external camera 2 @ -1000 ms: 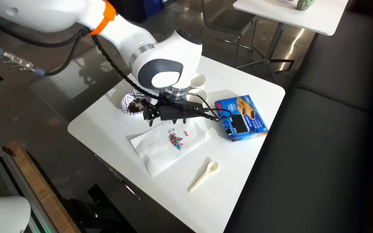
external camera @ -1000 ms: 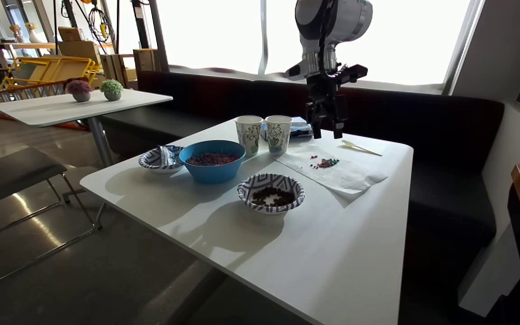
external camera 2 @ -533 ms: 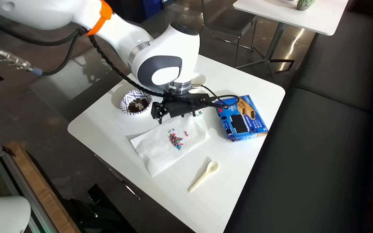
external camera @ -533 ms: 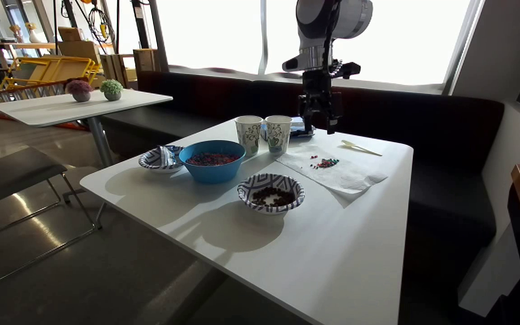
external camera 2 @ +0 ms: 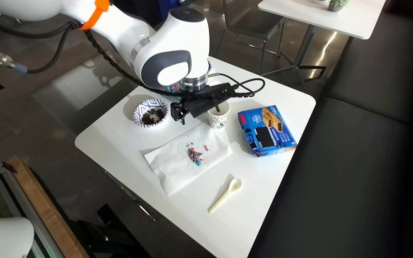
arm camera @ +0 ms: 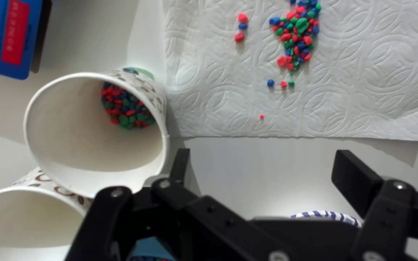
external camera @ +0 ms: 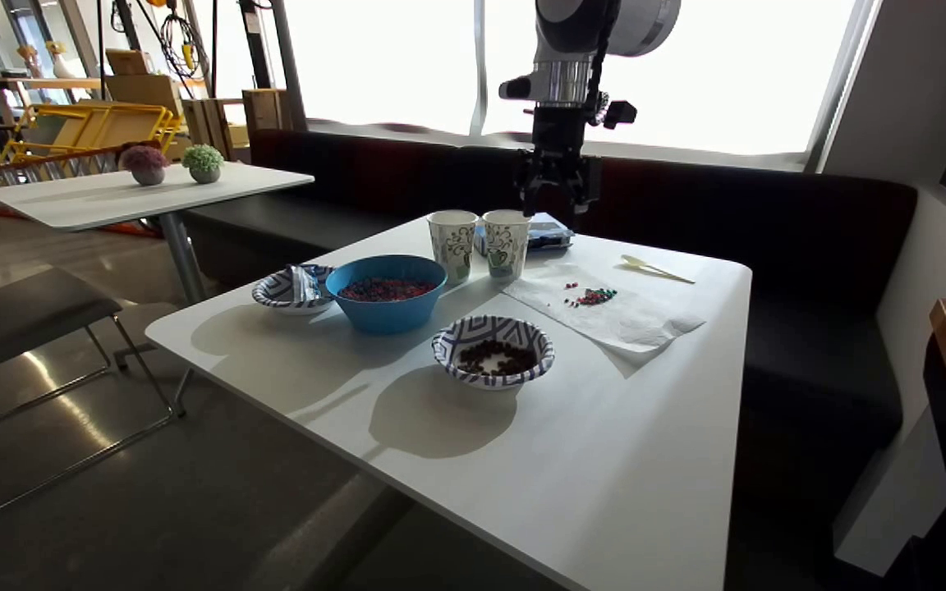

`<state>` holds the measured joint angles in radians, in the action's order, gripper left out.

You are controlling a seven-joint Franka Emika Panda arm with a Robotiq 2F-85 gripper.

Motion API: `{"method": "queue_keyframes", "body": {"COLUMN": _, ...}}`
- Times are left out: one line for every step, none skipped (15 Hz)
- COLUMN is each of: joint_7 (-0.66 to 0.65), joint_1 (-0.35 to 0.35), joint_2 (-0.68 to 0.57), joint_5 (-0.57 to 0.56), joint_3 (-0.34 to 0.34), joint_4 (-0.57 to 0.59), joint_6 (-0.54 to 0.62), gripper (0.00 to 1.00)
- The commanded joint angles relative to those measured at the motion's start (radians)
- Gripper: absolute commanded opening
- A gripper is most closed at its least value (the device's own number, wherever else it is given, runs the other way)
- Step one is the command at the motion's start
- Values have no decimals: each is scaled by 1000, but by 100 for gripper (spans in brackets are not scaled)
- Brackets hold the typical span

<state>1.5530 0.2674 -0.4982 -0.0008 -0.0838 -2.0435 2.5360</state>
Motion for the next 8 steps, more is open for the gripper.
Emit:
{"method": "queue_keyframes", "body": {"joint_7": 92, "joint_1": 18, "joint_2": 4, "joint_5": 20, "joint_3": -19, "joint_4": -3, "joint_6": 66, "gripper": 100}}
{"method": "queue_keyframes", "body": {"joint_7": 109, "joint_1": 23, "joint_2": -8, "joint_5": 25, "joint_3": -21, "joint_4": 9, "joint_6": 87, "gripper": 100}}
{"method": "queue_keyframes", "body": {"joint_7": 122, "joint_1": 27, "joint_2": -17, "joint_5": 28, "joint_3": -21, "joint_4": 17, "joint_6": 97, "gripper": 100}}
{"method": "queue_keyframes", "body": {"joint_7": 130, "joint_1": 30, "joint_2": -26, "joint_5": 30, "joint_3": -19, "joint_4": 23, "joint_6": 111, "gripper": 98}}
{"method": "queue_keyframes", "body": {"joint_7": 147, "joint_1": 39, "joint_2": -33, "joint_5": 40, "joint_3": -25, "joint_4": 28, "joint_6": 117, "gripper": 94}}
{"method": "queue_keyframes", "body": {"joint_7": 166, "joint_1": 50, "joint_2": -42, "joint_5": 50, "joint_3": -32, "joint_4": 34, "joint_6": 126, "gripper": 82}}
{"method": "queue_keyframes", "body": {"joint_7": 179, "joint_1": 55, "joint_2": -51, "joint_5": 52, "joint_3": -31, "joint_4": 39, "joint_6": 138, "gripper": 72}}
{"method": "queue_keyframes", "body": {"joint_7": 193, "joint_1": 63, "joint_2": -61, "joint_5": 59, "joint_3": -34, "joint_4": 47, "joint_6": 141, "gripper": 65}}
